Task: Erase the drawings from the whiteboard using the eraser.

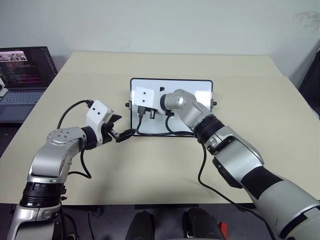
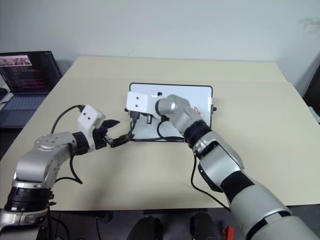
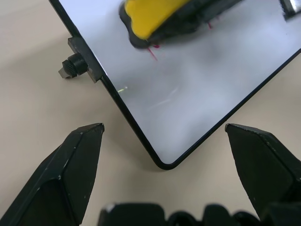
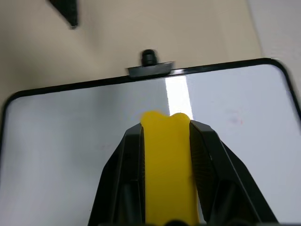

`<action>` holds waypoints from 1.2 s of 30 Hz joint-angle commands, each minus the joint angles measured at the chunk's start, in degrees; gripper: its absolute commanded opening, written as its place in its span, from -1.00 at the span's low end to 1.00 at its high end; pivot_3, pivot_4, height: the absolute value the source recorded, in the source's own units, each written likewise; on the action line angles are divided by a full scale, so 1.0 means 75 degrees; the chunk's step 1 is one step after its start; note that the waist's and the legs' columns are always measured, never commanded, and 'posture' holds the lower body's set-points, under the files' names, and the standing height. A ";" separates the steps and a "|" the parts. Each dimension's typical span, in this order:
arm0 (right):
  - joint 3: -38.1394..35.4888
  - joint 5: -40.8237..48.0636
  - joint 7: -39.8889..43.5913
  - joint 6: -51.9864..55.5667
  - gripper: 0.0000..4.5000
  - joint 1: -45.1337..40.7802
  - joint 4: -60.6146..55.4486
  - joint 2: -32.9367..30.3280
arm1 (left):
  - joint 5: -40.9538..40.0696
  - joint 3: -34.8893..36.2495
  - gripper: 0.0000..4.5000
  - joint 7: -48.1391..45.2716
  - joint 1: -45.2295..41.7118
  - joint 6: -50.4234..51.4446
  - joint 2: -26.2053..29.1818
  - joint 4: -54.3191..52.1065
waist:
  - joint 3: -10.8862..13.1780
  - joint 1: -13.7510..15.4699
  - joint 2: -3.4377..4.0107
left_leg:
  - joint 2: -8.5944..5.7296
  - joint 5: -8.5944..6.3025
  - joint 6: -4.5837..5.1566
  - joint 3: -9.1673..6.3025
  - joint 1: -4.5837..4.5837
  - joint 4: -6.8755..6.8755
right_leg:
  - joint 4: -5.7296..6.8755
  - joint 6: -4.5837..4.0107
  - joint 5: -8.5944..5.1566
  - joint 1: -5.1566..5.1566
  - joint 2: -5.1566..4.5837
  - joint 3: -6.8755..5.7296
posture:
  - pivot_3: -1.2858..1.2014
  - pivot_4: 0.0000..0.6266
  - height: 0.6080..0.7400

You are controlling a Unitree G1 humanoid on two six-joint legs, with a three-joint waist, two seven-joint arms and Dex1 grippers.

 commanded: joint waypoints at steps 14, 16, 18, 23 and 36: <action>0.0466 -0.0528 0.0332 -0.0005 -0.56 0.0525 -0.0456 -0.0482 | -0.0052 -0.0029 1.00 -0.0092 -0.0175 -0.0093 -0.0010 -0.0248 | -0.0002 -0.0003 -0.0002 | -0.0002 0.0004 0.0004 0.0005 0.0039 -0.0001 | 0.0022 0.0000 -0.0001 0.0018 0.0002 0.0006 | 0.03 -0.52 1.00; 0.0283 -0.0475 -0.0122 -0.0081 -0.56 0.0318 -0.0426 -0.0471 | -0.0047 -0.0037 1.00 -0.0105 -0.0176 -0.0096 -0.0006 -0.0242 | -0.0001 -0.0001 -0.0002 | -0.0002 0.0010 0.0002 0.0005 0.0043 -0.0001 | 0.0028 -0.0001 -0.0001 0.0018 0.0002 0.0006 | 0.03 -0.52 1.00; 0.0194 -0.0407 -0.0290 -0.0126 -0.56 0.0211 -0.0384 -0.0457 | -0.0045 -0.0042 1.00 -0.0111 -0.0180 -0.0099 -0.0007 -0.0237 | 0.0002 -0.0001 -0.0002 | -0.0002 0.0019 -0.0001 0.0005 0.0044 -0.0001 | 0.0029 -0.0002 0.0000 0.0018 0.0002 0.0006 | 0.03 -0.52 1.00; 0.0172 -0.0012 0.0946 0.0327 -0.56 0.0683 -0.0575 -0.0311 | -0.0048 -0.0054 1.00 -0.0134 -0.0173 -0.0100 -0.0023 -0.0248 | 0.0000 -0.0014 -0.0004 | -0.0001 0.0020 -0.0003 0.0010 0.0043 -0.0012 | 0.0017 -0.0005 -0.0001 0.0017 0.0003 0.0009 | 0.03 -0.52 1.00; -0.0718 0.0659 0.0234 0.0589 -0.56 0.0440 -0.0379 0.0021 | -0.0041 -0.0048 1.00 -0.0146 -0.0126 -0.0076 -0.0061 -0.0281 | 0.0003 -0.0007 -0.0001 | 0.0001 0.0020 -0.0003 0.0005 0.0042 -0.0013 | 0.0017 -0.0007 -0.0001 0.0017 0.0003 0.0005 | 0.03 -0.52 1.00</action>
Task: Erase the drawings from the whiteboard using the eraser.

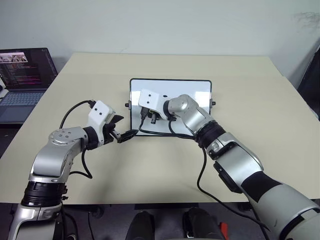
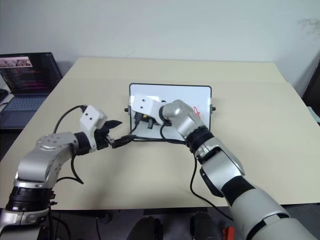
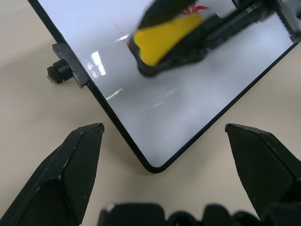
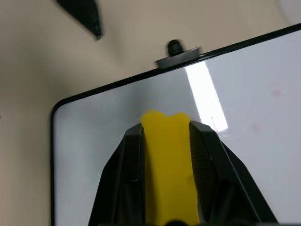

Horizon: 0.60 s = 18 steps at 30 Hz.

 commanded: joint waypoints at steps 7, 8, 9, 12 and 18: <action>0.0103 -0.0092 0.0068 0.0034 -0.56 -0.0035 0.0224 0.0098 | -0.0040 0.0037 1.00 0.0026 -0.0081 -0.0060 -0.0032 -0.0307 | 0.0000 -0.0020 0.0000 | 0.0001 -0.0001 0.0000 0.0003 -0.0002 -0.0004 | -0.0008 0.0000 0.0000 0.0000 0.0000 0.0002 | 0.03 -0.52 1.00; 0.0226 -0.0146 0.0314 0.0081 -0.56 0.0046 0.0179 0.0066 | -0.0042 0.0040 1.00 0.0030 -0.0076 -0.0055 -0.0035 -0.0317 | 0.0000 -0.0021 0.0000 | 0.0001 -0.0001 0.0000 0.0003 -0.0002 -0.0004 | -0.0008 0.0000 0.0000 0.0000 0.0000 0.0002 | 0.03 -0.52 1.00; 0.0375 -0.0234 0.0544 0.0116 -0.56 0.0153 0.0115 0.0016 | -0.0044 0.0051 1.00 0.0032 -0.0064 -0.0053 -0.0034 -0.0328 | 0.0000 -0.0022 0.0000 | 0.0001 -0.0001 0.0000 0.0003 -0.0002 -0.0005 | -0.0009 0.0000 0.0000 -0.0001 0.0001 0.0002 | 0.03 -0.52 1.00; 0.0501 -0.0305 0.0672 0.0109 -0.56 0.0293 -0.0023 -0.0045 | -0.0047 0.0083 1.00 0.0037 -0.0034 -0.0052 -0.0032 -0.0344 | 0.0000 -0.0023 0.0000 | 0.0001 -0.0001 0.0000 0.0003 -0.0002 -0.0005 | -0.0010 0.0000 0.0000 0.0000 0.0001 0.0003 | 0.03 -0.52 1.00; -0.0184 0.0060 -0.0605 -0.0162 -0.56 -0.0301 0.0227 0.0143 | -0.0052 0.0079 1.00 0.0038 -0.0070 -0.0054 -0.0066 -0.0296 | 0.0004 -0.0014 0.0001 | 0.0002 0.0000 0.0000 -0.0001 -0.0002 -0.0002 | -0.0004 0.0000 0.0000 0.0000 0.0001 0.0000 | 0.03 -0.52 1.00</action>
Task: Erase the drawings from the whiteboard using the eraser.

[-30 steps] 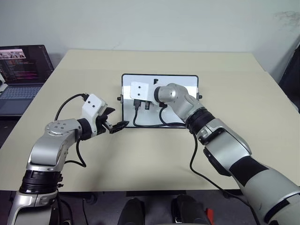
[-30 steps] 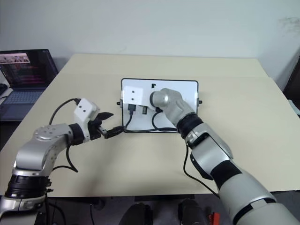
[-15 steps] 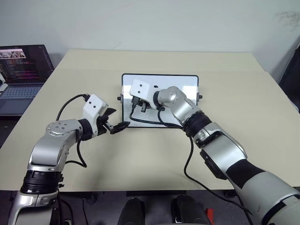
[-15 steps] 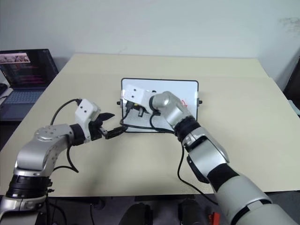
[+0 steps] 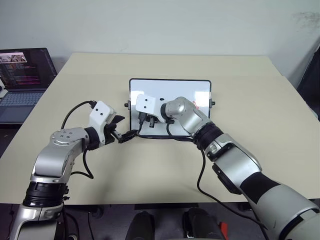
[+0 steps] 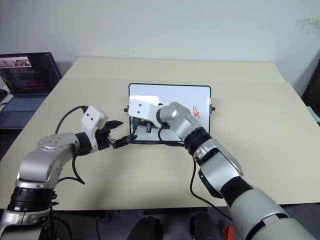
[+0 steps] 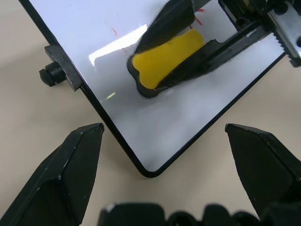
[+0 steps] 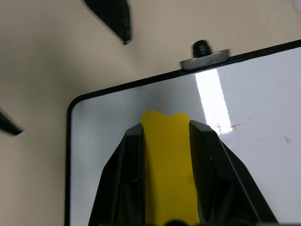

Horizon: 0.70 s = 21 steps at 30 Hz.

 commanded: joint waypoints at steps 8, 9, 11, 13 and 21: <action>-0.0550 0.0106 -0.0814 0.0048 -0.56 -0.0496 0.0559 0.0042 | -0.0032 0.0045 1.00 0.0000 -0.0105 -0.0081 0.0009 -0.0256 | 0.0004 0.0004 0.0001 | 0.0002 -0.0004 -0.0003 -0.0003 -0.0037 -0.0007 | -0.0030 -0.0001 0.0000 -0.0018 -0.0001 -0.0004 | 0.03 -0.52 1.00; -0.0472 0.0089 -0.0564 0.0120 -0.56 -0.0405 0.0535 0.0016 | -0.0034 0.0045 1.00 0.0003 -0.0102 -0.0078 0.0004 -0.0261 | 0.0004 0.0004 0.0001 | 0.0002 -0.0004 -0.0003 -0.0003 -0.0039 -0.0009 | -0.0037 -0.0001 0.0000 -0.0018 -0.0001 -0.0006 | 0.03 -0.52 1.00; -0.0345 0.0055 -0.0168 0.0212 -0.56 -0.0263 0.0466 -0.0022 | -0.0038 0.0048 1.00 0.0005 -0.0094 -0.0074 -0.0001 -0.0269 | 0.0004 0.0003 0.0001 | 0.0002 -0.0005 -0.0003 -0.0003 -0.0040 -0.0009 | -0.0042 -0.0001 0.0001 -0.0015 -0.0001 -0.0006 | 0.03 -0.52 1.00; -0.0191 -0.0019 0.0133 0.0273 -0.56 -0.0071 0.0325 -0.0065 | -0.0040 0.0054 1.00 0.0004 -0.0081 -0.0078 0.0000 -0.0273 | 0.0004 0.0002 0.0000 | 0.0001 -0.0005 -0.0003 -0.0006 -0.0038 -0.0009 | -0.0044 -0.0001 0.0001 -0.0012 -0.0001 -0.0007 | 0.03 -0.52 1.00; -0.0547 0.0308 -0.0010 0.0433 -0.56 -0.0012 -0.0338 -0.0196 | -0.0052 0.0003 1.00 -0.0050 -0.0180 -0.0106 -0.0034 -0.0198 | 0.0005 0.0020 0.0002 | 0.0001 -0.0004 -0.0002 -0.0013 -0.0038 -0.0004 | -0.0044 -0.0001 0.0001 -0.0009 -0.0001 -0.0016 | 0.03 -0.52 1.00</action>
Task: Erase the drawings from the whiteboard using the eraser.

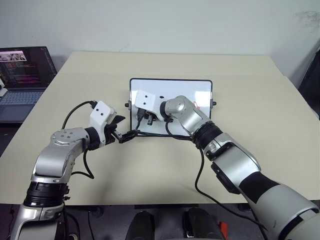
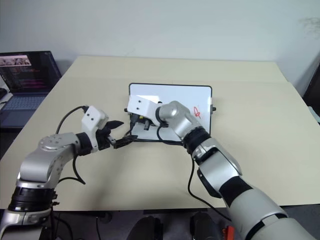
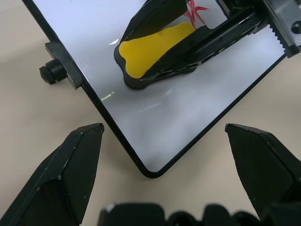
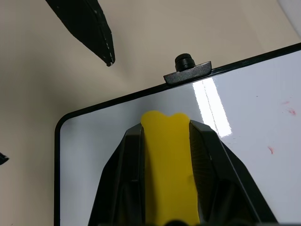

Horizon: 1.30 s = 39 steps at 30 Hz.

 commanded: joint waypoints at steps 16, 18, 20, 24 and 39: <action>-0.1780 0.2465 0.0552 0.5971 -0.56 0.3378 -0.9564 -0.2281 | -0.0101 -0.0212 1.00 -0.0358 -0.0696 -0.0384 -0.0255 0.0191 | 0.0003 0.0026 0.0003 | -0.0005 -0.0022 0.0002 -0.0011 -0.0077 -0.0001 | -0.0039 0.0008 -0.0010 -0.0045 -0.0010 -0.0017 | 0.03 -0.52 1.00; -0.1890 0.2590 0.0414 0.6361 -0.56 0.3900 -1.0303 -0.2631 | -0.0106 -0.0191 1.00 -0.0396 -0.0693 -0.0402 -0.0254 0.0230 | 0.0003 0.0010 0.0003 | -0.0006 -0.0022 0.0002 -0.0006 -0.0072 0.0001 | -0.0034 0.0009 -0.0011 -0.0045 -0.0009 -0.0012 | 0.03 -0.52 1.00; -0.1956 0.2642 0.0212 0.6601 -0.56 0.4301 -1.0796 -0.2879 | -0.0102 -0.0172 1.00 -0.0430 -0.0681 -0.0423 -0.0239 0.0276 | 0.0003 -0.0002 0.0003 | -0.0004 -0.0022 0.0003 -0.0006 -0.0066 0.0001 | -0.0029 0.0009 -0.0011 -0.0043 -0.0004 -0.0010 | 0.03 -0.52 1.00; -0.2060 0.2603 -0.0313 0.6492 -0.56 0.5244 -1.1380 -0.3193 | -0.0154 -0.0108 1.00 -0.0455 -0.0629 -0.0361 -0.0232 0.0358 | 0.0003 0.0002 0.0002 | 0.0000 -0.0022 0.0003 -0.0007 -0.0062 0.0000 | -0.0028 0.0010 -0.0013 -0.0042 0.0008 -0.0006 | 0.03 -0.52 1.00; -0.1690 0.2730 -0.1306 0.5836 -0.56 0.5697 -1.1182 -0.2908 | -0.0193 0.0048 1.00 -0.0391 -0.0686 -0.0417 -0.0256 0.0449 | 0.0004 0.0004 0.0000 | -0.0001 -0.0022 0.0003 0.0007 -0.0060 0.0003 | -0.0028 0.0013 -0.0013 -0.0042 0.0021 0.0012 | 0.03 -0.52 1.00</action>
